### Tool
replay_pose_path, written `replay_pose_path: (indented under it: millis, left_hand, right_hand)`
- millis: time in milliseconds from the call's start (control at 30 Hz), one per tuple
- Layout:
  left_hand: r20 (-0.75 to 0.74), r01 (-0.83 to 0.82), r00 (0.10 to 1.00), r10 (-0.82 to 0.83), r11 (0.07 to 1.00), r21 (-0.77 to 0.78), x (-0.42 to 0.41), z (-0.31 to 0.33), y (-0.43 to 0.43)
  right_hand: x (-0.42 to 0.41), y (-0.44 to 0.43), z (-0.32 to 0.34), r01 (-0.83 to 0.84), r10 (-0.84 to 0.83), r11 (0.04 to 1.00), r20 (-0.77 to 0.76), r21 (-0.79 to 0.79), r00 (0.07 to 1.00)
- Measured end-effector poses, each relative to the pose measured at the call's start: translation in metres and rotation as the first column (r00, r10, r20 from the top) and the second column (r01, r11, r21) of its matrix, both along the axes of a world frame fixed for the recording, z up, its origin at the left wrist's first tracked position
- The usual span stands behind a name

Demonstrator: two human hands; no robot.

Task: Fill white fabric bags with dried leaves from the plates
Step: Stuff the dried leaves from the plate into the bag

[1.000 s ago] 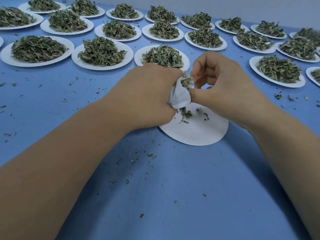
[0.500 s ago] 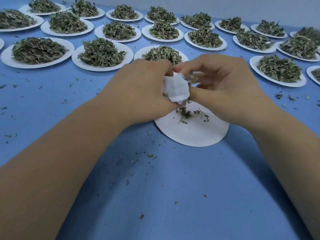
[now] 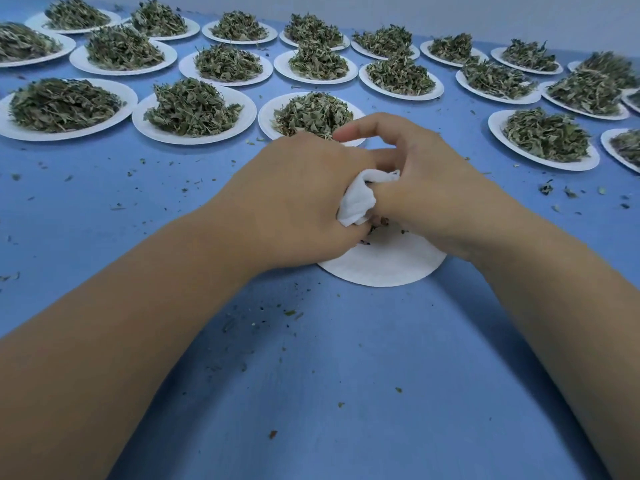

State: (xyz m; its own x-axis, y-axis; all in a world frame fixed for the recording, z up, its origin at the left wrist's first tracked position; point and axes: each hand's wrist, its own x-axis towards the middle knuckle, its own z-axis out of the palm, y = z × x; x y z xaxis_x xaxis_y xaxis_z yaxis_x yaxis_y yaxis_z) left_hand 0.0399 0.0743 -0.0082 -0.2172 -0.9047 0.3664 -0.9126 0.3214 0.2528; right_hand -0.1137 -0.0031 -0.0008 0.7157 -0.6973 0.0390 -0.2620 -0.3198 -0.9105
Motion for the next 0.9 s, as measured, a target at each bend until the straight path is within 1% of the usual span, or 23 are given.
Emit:
replay_pose_path:
  millis: [67,133,200,333,433,533,633,667,733,767,800,833,900]
  left_hand:
    - [0.02,-0.002,1.0,0.002,1.0,0.002,-0.003,-0.001,0.001]
    - [0.039,-0.016,0.999,0.017,0.999,-0.033,-0.003,-0.003,0.0]
    - [0.012,-0.017,1.0,0.017,1.0,-0.023,-0.001,-0.003,0.0]
    - [-0.016,-0.032,0.999,0.031,0.999,-0.036,0.008,-0.003,-0.001]
    - [-0.095,-0.065,0.994,0.059,0.996,-0.063,0.013,0.0,0.001]
    - [-0.194,-0.102,0.976,0.096,0.995,-0.021,0.018,0.003,0.0]
    - [-0.281,-0.141,0.948,0.146,0.989,0.04,0.026,0.008,0.0]
    - [-0.329,-0.152,0.931,0.156,0.988,0.039,0.029,0.01,0.001]
    - [-0.467,-0.157,0.874,0.132,0.987,-0.016,0.031,0.014,0.004]
    - [-0.517,-0.161,0.849,0.11,0.985,-0.054,0.03,0.016,0.005]
    - [-0.535,-0.171,0.839,0.099,0.982,-0.086,0.03,0.018,0.006]
    - [-0.519,-0.186,0.848,0.102,0.976,-0.113,0.03,0.018,0.006]
    - [-0.421,-0.235,0.896,0.145,0.957,-0.17,0.031,0.017,0.005]
  right_hand:
    - [0.004,0.001,-0.002,0.024,-0.024,0.998,0.001,-0.066,1.0]
    - [0.008,0.003,-0.003,0.035,-0.04,0.989,-0.029,-0.141,0.999]
    - [0.009,0.004,-0.003,0.03,-0.037,0.988,-0.047,-0.151,0.998]
    - [0.003,0.0,-0.002,0.041,-0.043,0.996,-0.038,-0.075,0.998]
    - [-0.003,-0.006,-0.001,0.046,-0.046,0.999,0.044,-0.007,0.998]
    - [-0.009,-0.01,0.003,0.014,-0.023,0.998,0.123,0.067,0.992]
    - [-0.012,-0.013,0.006,0.047,-0.062,0.994,0.163,0.096,0.985]
    - [-0.012,-0.014,0.007,0.062,-0.076,0.994,0.167,0.088,0.983]
    - [-0.012,-0.014,0.006,0.073,-0.08,0.996,0.158,0.051,0.984]
    - [-0.012,-0.013,0.006,0.059,-0.063,0.998,0.152,0.032,0.986]
    - [-0.012,-0.012,0.005,0.035,-0.036,0.999,0.142,0.012,0.989]
    - [-0.012,-0.011,0.004,0.005,-0.003,1.0,0.114,-0.021,0.993]
    - [-0.013,-0.008,0.002,-0.064,0.066,0.99,0.013,-0.123,0.998]
